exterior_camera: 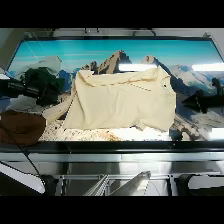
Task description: Fold the shirts.
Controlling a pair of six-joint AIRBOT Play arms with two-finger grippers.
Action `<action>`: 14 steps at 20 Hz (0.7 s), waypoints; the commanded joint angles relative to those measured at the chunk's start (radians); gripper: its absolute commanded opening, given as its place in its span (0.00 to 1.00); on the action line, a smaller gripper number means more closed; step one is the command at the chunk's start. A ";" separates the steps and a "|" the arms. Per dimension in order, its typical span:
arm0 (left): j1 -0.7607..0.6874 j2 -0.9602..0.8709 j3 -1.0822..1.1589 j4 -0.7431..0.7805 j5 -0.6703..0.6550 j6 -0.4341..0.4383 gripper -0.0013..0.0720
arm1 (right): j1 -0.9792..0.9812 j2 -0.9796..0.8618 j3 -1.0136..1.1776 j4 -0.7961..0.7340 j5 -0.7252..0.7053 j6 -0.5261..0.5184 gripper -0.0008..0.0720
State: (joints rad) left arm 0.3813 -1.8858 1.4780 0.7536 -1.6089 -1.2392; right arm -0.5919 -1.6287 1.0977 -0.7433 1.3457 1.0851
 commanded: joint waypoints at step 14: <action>-0.070 0.053 -0.243 0.123 0.229 0.010 0.97 | 0.238 -0.005 -0.198 0.085 -0.257 -0.068 0.05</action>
State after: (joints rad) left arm 0.3428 -1.8236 1.2392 0.8158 -1.4548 -1.2266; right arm -0.3748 -1.6337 0.9012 -0.6903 1.1156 1.0283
